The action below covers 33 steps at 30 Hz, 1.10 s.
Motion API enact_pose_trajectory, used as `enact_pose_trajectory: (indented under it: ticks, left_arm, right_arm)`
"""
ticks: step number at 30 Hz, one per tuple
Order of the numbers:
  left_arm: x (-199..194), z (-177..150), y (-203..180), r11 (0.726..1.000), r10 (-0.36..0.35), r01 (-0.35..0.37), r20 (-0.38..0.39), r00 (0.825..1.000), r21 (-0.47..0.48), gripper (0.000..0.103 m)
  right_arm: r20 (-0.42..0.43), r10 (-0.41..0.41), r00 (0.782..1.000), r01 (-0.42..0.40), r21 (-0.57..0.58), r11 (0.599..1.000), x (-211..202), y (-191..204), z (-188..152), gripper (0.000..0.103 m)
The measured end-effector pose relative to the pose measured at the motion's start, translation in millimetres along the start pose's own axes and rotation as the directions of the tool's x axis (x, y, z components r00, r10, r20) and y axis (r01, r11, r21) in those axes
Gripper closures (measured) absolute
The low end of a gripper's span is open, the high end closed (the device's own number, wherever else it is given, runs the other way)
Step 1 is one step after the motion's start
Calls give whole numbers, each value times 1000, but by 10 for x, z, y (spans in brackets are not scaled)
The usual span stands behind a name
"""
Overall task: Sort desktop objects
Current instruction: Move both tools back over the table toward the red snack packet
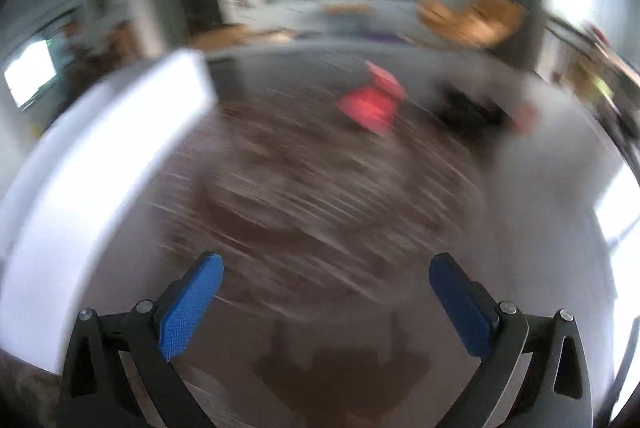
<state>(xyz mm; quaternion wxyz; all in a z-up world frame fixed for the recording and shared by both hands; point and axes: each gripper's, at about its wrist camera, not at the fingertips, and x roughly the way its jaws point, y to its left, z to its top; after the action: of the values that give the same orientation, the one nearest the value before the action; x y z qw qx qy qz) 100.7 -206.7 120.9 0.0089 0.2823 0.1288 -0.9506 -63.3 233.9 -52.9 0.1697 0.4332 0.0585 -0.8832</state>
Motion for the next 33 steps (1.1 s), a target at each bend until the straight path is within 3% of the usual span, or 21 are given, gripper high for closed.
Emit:
enact_pose_trajectory:
  ticks: [4, 7, 11, 16, 19, 20, 24, 26, 33]
  left_arm:
    - [191, -147, -713, 983, -150, 159, -102, 983, 86, 0]
    - [537, -417, -1222, 959, -217, 256, -268, 939, 122, 0]
    - [1035, -815, -1567, 952, -187, 265, -396, 899, 154, 0]
    - [1667, -1149, -1721, 964, -54, 168, -463, 885, 208, 0]
    - [1865, -1208, -1767, 964, -14, 135, -463, 886, 228, 0]
    - [1913, -1203, -1795, 960, 9, 114, -436, 900, 256, 0]
    - [2106, -1160, -1855, 944, 70, 71, -408, 910, 321, 0]
    - [2236, -1115, -1900, 936, 56, 87, -387, 920, 342, 0]
    - [2621, -839, -2067, 927, 36, 119, -399, 916, 356, 0]
  right_arm:
    - [-36, -86, 996, 88, 74, 993, 13, -582, -194, 0]
    - [-57, -118, 991, 123, 100, 987, 85, -791, -222, 0]
    - [-61, -138, 989, 143, 91, 986, 133, -862, -198, 0]
    - [-53, -135, 989, 139, 81, 987, 136, -856, -198, 0]
    - [-53, -130, 990, 134, 81, 988, 144, -863, -190, 0]
    - [-52, -128, 990, 132, 78, 988, 104, -858, -211, 0]
    - [-49, -126, 991, 129, 75, 989, 86, -853, -217, 0]
    - [-49, -127, 991, 130, 75, 989, 70, -851, -229, 0]
    - [-49, -128, 991, 131, 76, 988, 70, -849, -231, 0]
